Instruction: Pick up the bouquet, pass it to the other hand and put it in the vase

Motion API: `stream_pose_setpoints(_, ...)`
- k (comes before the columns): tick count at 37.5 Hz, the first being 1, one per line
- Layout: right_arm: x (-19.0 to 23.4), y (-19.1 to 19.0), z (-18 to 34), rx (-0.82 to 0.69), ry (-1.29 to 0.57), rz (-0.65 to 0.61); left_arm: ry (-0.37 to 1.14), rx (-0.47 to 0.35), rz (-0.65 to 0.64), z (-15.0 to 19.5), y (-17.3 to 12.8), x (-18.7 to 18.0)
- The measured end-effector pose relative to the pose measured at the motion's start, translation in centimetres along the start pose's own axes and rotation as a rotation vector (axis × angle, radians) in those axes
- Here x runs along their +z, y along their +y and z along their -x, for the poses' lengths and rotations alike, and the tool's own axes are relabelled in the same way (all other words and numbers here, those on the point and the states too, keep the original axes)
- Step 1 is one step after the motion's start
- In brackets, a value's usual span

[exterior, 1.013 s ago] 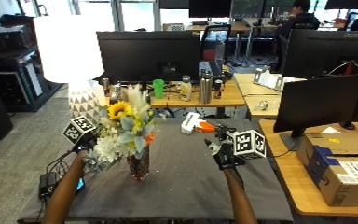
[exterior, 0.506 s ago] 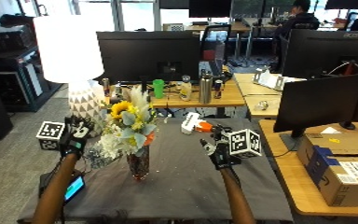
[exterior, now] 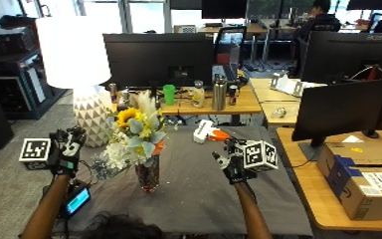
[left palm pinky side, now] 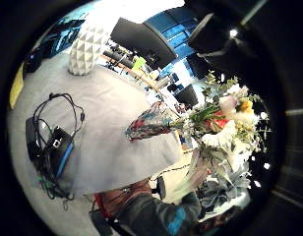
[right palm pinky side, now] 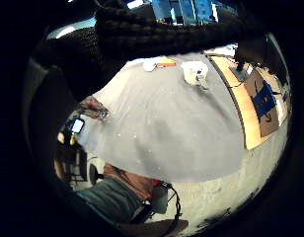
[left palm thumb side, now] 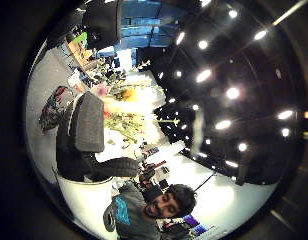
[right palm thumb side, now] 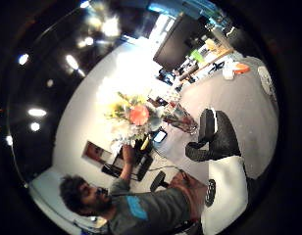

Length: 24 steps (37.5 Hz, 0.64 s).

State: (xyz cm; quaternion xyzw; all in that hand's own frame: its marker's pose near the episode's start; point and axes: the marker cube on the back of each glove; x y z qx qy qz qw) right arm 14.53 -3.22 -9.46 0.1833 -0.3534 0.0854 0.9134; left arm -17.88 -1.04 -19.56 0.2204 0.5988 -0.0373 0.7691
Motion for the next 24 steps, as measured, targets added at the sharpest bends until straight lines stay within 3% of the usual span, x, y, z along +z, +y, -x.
stream_pose_setpoints(11,1.3,0.0,0.5,-0.027,0.012,0.012,0.059,0.042,0.059,0.5,1.7,0.4)
stream_pose_setpoints(24,2.1,0.2,0.8,-0.032,0.003,0.033,0.083,0.036,0.008,1.4,2.1,0.6)
